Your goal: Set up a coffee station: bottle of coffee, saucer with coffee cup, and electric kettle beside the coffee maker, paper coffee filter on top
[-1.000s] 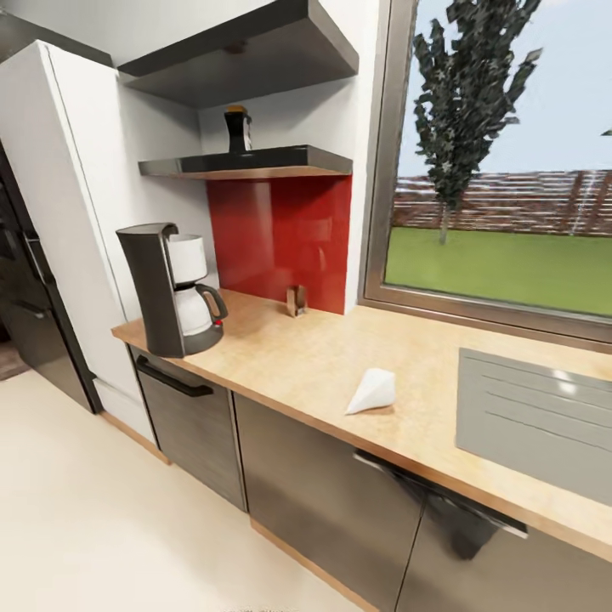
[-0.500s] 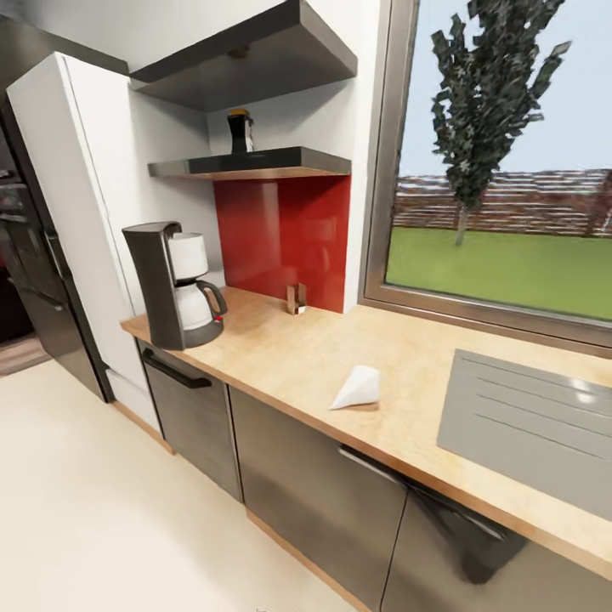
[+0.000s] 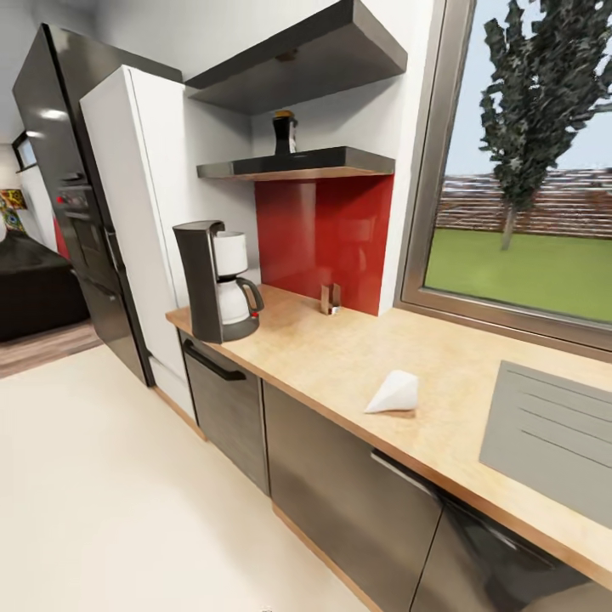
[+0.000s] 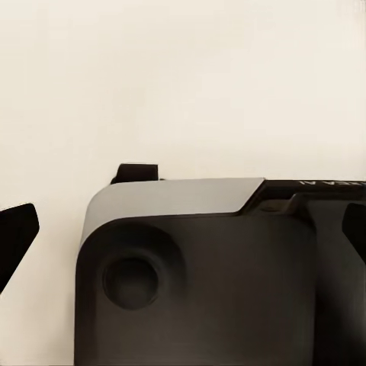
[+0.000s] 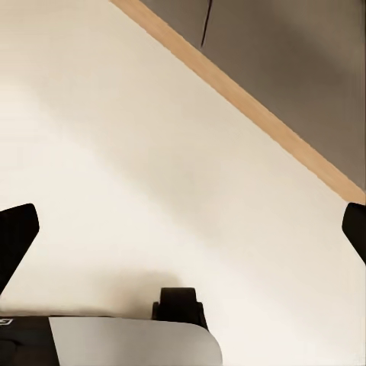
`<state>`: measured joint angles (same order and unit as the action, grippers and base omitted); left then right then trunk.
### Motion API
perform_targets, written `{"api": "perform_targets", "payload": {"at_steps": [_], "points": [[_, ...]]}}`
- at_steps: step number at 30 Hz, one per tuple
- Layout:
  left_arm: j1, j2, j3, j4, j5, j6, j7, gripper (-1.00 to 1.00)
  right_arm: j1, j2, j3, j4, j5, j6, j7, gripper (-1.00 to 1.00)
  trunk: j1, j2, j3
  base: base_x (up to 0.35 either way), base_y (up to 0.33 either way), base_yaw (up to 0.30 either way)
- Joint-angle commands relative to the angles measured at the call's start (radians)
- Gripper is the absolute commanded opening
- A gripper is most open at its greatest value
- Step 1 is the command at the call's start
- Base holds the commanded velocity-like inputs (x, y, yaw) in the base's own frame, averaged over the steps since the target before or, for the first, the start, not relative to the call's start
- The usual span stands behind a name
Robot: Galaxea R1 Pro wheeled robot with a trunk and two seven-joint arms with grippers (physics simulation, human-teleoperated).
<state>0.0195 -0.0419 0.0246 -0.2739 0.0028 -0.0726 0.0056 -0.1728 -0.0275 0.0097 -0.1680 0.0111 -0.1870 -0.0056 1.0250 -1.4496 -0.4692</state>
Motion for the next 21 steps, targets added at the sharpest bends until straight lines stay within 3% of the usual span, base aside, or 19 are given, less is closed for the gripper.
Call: {"api": "perform_targets", "payload": {"at_steps": [1,11,21], "points": [[0.0,-0.001,0.003,-0.001,0.0,-0.001,0.001,1.0,-0.001,0.0,0.001,0.001,0.001,-0.003,-0.001,1.0,0.0,0.0,-0.001,0.0,0.0,0.273],[0.0,-0.001,0.003,-0.001,0.0,-0.002,0.001,1.0,-0.001,0.0,0.001,0.011,0.001,-0.003,-0.001,1.0,0.0,0.0,-0.001,-0.001,-0.01,0.266],[0.0,-0.001,0.002,-0.001,0.0,-0.003,0.001,1.0,-0.001,0.0,0.001,0.013,0.001,-0.003,0.0,1.0,0.0,0.0,-0.001,-0.049,-0.198,0.092]]}}
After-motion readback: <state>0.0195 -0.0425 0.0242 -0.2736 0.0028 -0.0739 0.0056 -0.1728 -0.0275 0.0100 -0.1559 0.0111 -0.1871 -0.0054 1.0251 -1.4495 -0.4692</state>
